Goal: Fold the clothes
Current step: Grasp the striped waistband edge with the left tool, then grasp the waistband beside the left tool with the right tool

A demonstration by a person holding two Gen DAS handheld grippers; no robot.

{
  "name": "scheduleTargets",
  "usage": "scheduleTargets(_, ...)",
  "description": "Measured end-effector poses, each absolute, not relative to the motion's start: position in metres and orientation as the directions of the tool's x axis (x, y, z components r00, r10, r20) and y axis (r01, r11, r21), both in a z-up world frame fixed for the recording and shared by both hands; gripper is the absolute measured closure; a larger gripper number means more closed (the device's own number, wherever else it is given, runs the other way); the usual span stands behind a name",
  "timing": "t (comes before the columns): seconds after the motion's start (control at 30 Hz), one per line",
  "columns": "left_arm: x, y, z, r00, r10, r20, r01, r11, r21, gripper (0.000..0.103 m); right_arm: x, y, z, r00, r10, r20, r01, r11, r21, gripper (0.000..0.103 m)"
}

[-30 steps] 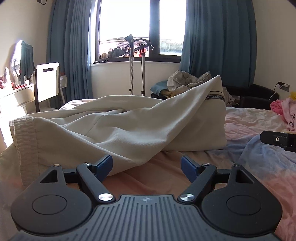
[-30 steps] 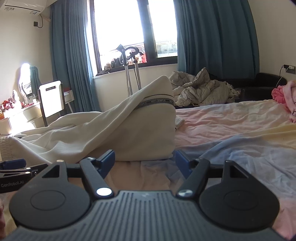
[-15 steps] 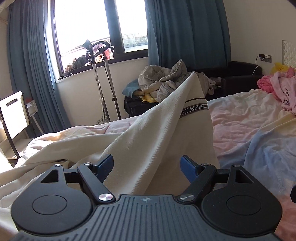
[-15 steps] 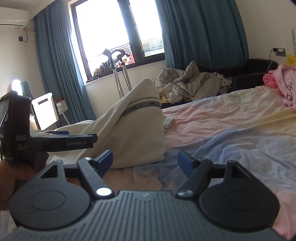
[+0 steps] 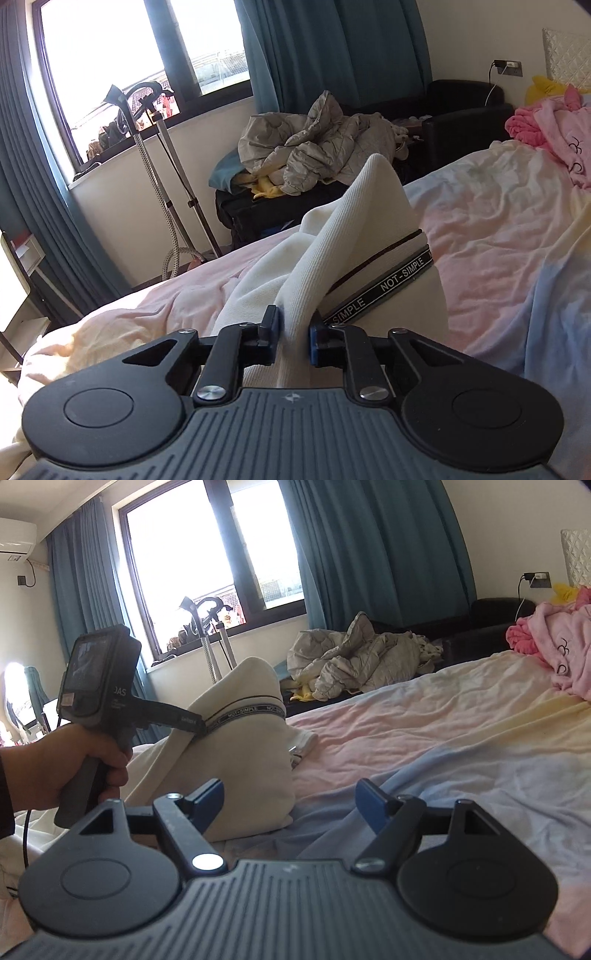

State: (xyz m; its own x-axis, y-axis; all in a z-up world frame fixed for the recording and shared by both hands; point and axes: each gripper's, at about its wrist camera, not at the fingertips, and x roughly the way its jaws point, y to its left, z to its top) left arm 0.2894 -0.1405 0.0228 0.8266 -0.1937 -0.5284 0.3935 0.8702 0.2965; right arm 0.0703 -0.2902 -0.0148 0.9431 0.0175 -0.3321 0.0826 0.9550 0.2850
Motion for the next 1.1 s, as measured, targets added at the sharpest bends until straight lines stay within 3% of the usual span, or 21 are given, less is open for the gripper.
scheduleTargets(0.33, 0.173, -0.098, 0.055, 0.801, -0.343, -0.491, 0.505, 0.827, 0.247, 0.096, 0.062, -0.298, -0.007, 0.947, 0.013, -0.321, 0.092, 0.947, 0.309, 0.025)
scheduleTargets(0.5, 0.108, -0.064, 0.031, 0.768, -0.378, -0.518, 0.521, 0.838, 0.161, 0.096, 0.057, -0.294, -0.003, 0.944, 0.030, -0.328, 0.076, 0.950, 0.303, 0.025)
scheduleTargets(0.77, 0.057, -0.022, -0.051, 0.749, -0.300, -0.591, 0.373, 0.928, 0.002, 0.096, 0.047, -0.271, -0.009, 0.924, 0.098, -0.370, 0.006, 0.963, 0.271, 0.025)
scheduleTargets(1.0, 0.052, -0.019, -0.047, 0.770, -0.244, -0.590, 0.256, 0.965, -0.065, 0.095, 0.054, -0.264, -0.022, 0.900, 0.170, -0.402, -0.025, 0.939, 0.342, 0.025)
scheduleTargets(1.1, 0.049, -0.025, -0.049, 0.786, -0.232, -0.573, 0.263, 0.964, -0.030, 0.094, 0.062, -0.268, -0.033, 0.876, 0.189, -0.444, 0.004, 0.918, 0.397, 0.025)
